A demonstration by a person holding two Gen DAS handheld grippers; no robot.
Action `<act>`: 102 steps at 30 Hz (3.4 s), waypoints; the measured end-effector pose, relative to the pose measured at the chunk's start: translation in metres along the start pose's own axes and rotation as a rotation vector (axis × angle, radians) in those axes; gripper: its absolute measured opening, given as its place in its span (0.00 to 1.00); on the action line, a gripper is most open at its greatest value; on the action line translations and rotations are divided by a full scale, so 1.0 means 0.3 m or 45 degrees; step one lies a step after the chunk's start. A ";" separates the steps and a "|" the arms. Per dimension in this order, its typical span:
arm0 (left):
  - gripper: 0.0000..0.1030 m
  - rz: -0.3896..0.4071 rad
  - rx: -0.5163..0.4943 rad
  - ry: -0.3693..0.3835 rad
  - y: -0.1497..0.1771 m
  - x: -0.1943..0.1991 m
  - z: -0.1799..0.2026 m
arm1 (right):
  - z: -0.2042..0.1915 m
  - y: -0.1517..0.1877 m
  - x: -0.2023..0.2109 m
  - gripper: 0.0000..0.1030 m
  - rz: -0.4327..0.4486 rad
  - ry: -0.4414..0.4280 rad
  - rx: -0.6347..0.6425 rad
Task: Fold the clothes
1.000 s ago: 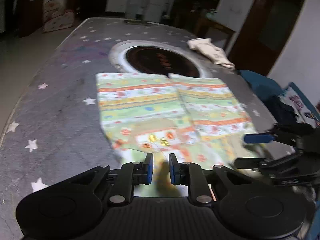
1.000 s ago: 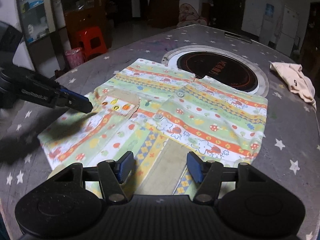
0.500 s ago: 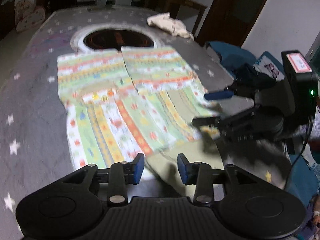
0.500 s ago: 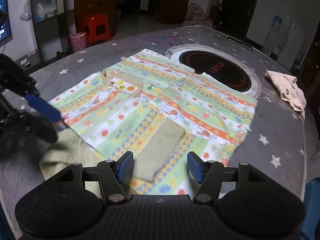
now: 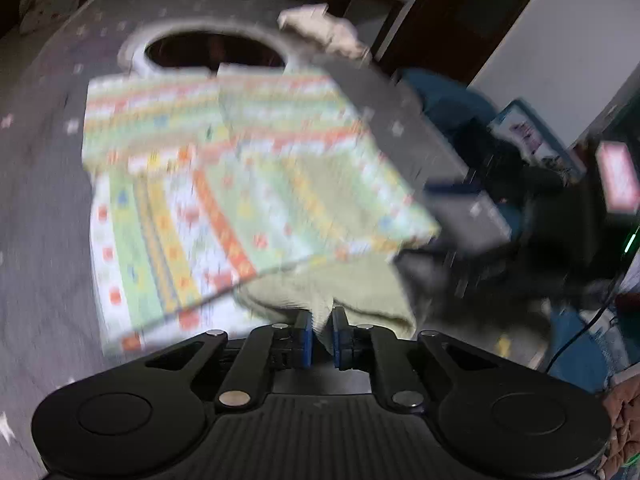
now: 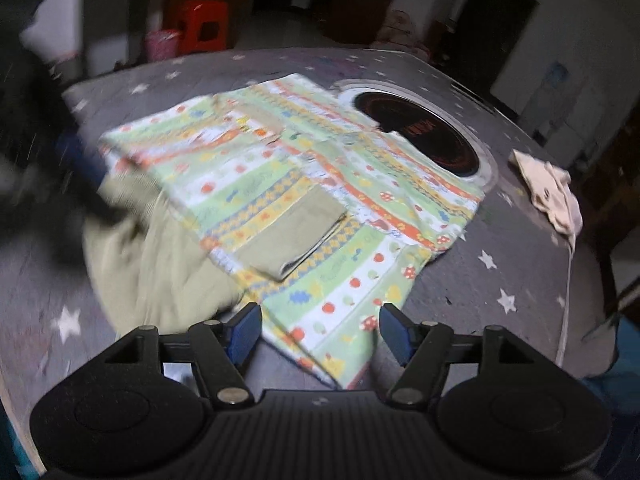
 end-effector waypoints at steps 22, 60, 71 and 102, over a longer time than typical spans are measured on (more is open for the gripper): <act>0.54 0.169 -0.214 -0.066 -0.040 0.100 -0.091 | 0.010 -0.169 -0.038 0.11 0.121 -0.335 -0.296; 0.09 0.097 -0.722 -0.144 0.010 0.239 0.013 | 0.077 -0.252 0.288 0.05 0.207 -0.341 -0.199; 0.04 0.059 -0.494 -0.302 -0.270 0.019 -0.262 | 0.225 -0.385 -0.104 0.03 0.140 -0.167 -0.283; 0.02 0.243 -0.100 -0.305 -0.186 0.093 -0.370 | 0.251 -0.356 -0.291 0.02 0.144 -0.071 -0.503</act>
Point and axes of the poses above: each gripper's, at about its wrist camera, not at the fingertips, and x roughly against the way its jaws point, z to its right, y to its underside, the point moved 5 cm from there along -x, roughly the way its jaws point, and after that the axes turned 7 degrees about y, right-handed, at the moved point
